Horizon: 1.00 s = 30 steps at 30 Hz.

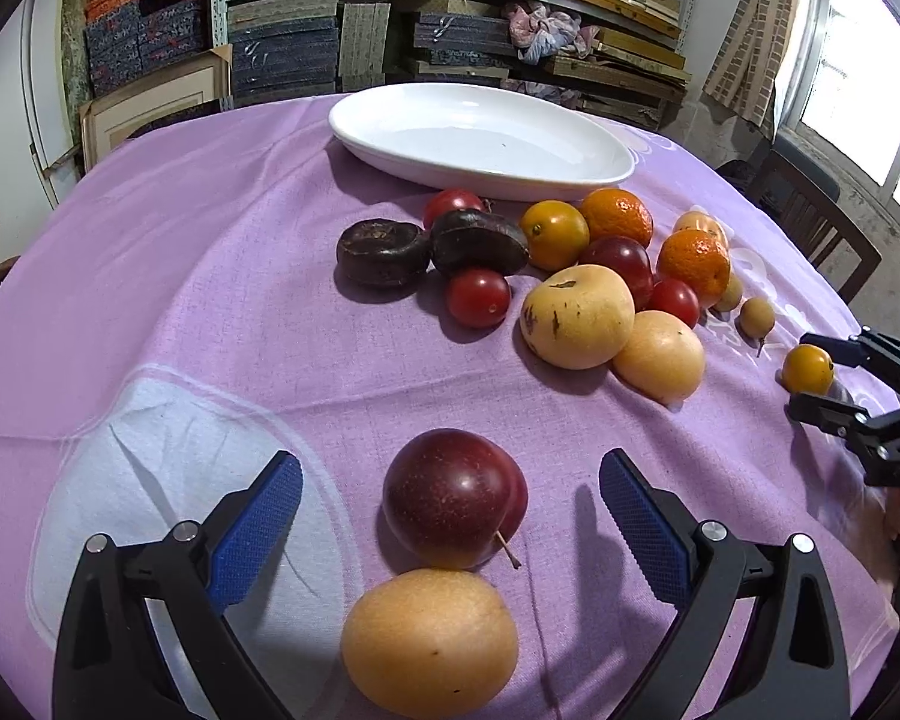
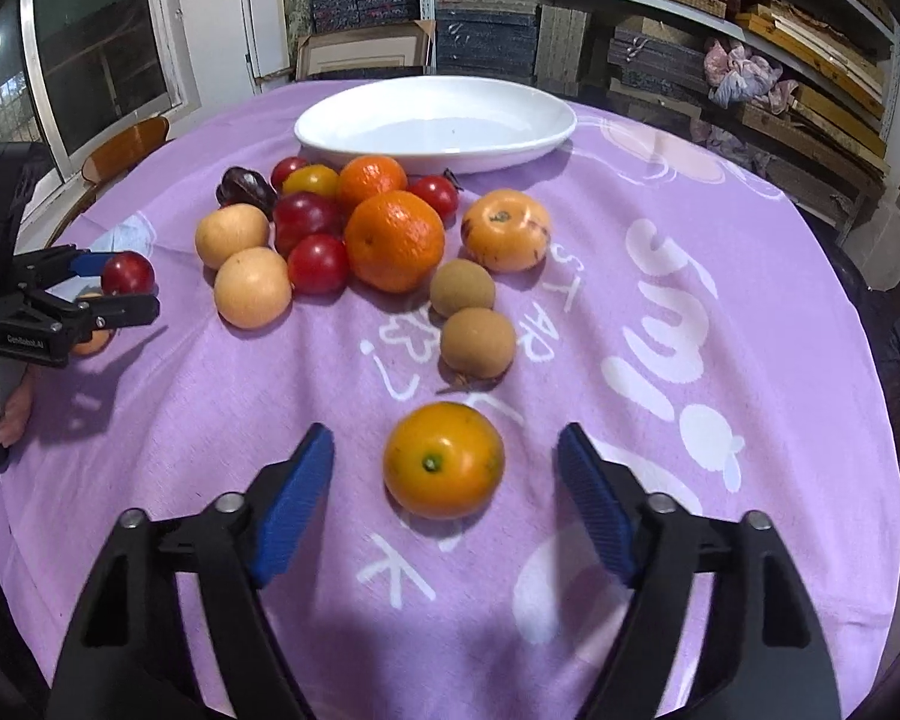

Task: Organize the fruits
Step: 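Grasp the small orange fruit with the right tool while the left tool approaches the red plum, then close the left tool on the red plum while the right tool holds the orange fruit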

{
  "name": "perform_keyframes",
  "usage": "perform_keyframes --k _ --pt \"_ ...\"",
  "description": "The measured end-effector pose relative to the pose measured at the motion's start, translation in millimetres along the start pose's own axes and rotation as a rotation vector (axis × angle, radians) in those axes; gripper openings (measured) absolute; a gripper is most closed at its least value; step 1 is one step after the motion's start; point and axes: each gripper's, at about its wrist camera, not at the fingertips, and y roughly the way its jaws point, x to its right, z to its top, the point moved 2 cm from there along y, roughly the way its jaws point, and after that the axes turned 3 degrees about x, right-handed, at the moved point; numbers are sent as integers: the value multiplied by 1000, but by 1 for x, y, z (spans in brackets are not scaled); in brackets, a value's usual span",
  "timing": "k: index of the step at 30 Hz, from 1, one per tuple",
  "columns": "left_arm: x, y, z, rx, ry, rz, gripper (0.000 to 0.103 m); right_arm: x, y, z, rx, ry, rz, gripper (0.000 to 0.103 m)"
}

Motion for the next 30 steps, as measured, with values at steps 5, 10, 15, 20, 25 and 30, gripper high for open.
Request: perform_keyframes --k 5,10,15,20,25,30 --pt "1 0 -1 4 2 3 100 5 1 -4 6 12 30 48" --pt "4 2 -1 -4 19 19 100 0 -2 -8 25 1 24 38" --pt "3 -1 0 8 8 -6 100 2 -20 -9 73 38 30 38" --pt "11 -17 2 105 41 -29 100 8 -23 -11 99 84 24 38" --pt "21 -17 4 117 90 -33 100 11 -23 -12 97 102 36 38" --pt "14 -2 5 39 56 -52 73 13 -23 -11 94 116 42 38"
